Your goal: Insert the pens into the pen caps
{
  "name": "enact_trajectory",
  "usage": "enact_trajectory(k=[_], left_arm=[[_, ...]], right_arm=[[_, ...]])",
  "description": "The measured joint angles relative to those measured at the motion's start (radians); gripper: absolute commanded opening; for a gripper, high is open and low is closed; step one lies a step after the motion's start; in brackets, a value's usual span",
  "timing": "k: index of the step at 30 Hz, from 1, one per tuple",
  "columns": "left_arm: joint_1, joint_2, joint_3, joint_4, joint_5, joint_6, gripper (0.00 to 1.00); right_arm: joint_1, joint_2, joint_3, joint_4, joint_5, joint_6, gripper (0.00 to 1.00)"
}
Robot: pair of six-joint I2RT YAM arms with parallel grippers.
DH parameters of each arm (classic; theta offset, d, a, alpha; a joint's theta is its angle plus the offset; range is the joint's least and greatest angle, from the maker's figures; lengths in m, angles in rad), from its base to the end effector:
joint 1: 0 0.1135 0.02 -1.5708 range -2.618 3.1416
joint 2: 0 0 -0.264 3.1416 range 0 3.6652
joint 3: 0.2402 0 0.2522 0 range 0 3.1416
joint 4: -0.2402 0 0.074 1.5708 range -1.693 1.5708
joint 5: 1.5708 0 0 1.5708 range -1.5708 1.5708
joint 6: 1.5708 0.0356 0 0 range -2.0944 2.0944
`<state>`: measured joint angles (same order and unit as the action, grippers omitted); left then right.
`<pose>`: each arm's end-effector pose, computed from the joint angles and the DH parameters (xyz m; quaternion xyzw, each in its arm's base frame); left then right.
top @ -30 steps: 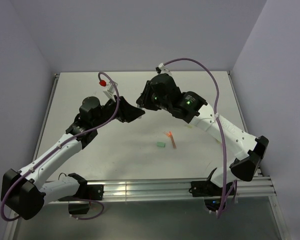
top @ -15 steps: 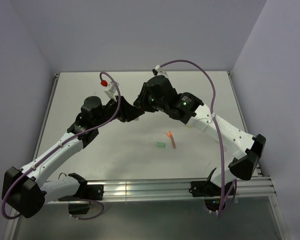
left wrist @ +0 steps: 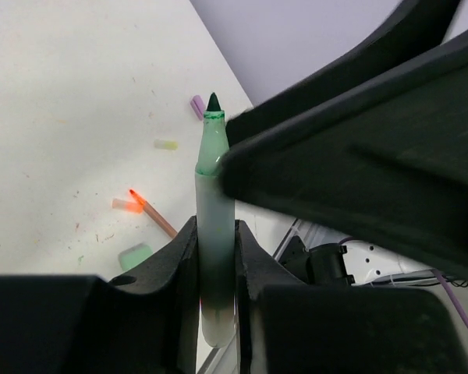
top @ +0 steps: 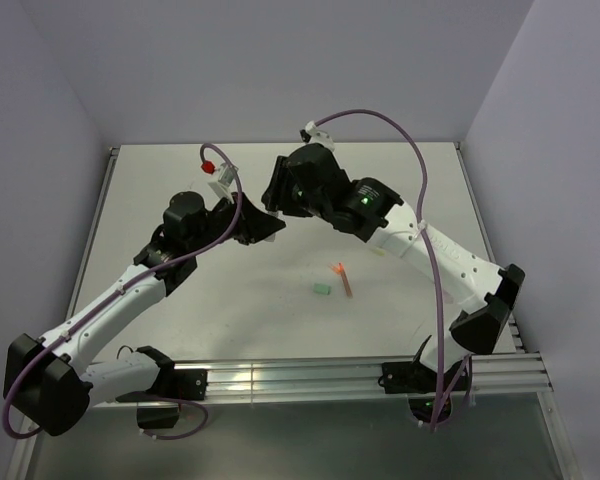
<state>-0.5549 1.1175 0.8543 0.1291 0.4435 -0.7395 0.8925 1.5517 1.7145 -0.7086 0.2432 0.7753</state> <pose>0.2144 -0.1509 0.3308 0.0764 0.7447 -0.5192 0.4123 0.2198 0.2592 0.4200 0.0087 0.8671 0.2894 0.4054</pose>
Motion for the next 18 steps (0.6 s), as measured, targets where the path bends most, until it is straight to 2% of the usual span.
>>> enact_trajectory(k=[4, 8, 14, 18], left_arm=[[-0.001, 0.000, 0.001, -0.030, -0.011, 0.006, 0.00], [-0.001, 0.004, 0.001, -0.048, -0.036, 0.005, 0.00], [0.019, 0.003, 0.002, -0.122, -0.077, 0.006, 0.00], [0.058, -0.014, 0.031, -0.231, -0.077, 0.029, 0.00]], right_arm=[[-0.008, -0.030, 0.024, -0.007, 0.042, -0.051, 0.67], [-0.055, -0.122, -0.034, 0.020, 0.023, -0.119, 0.67], [-0.138, -0.365, -0.336, 0.102, -0.057, -0.296, 0.66], [-0.140, -0.421, -0.536, 0.132, -0.117, -0.418, 0.65]])
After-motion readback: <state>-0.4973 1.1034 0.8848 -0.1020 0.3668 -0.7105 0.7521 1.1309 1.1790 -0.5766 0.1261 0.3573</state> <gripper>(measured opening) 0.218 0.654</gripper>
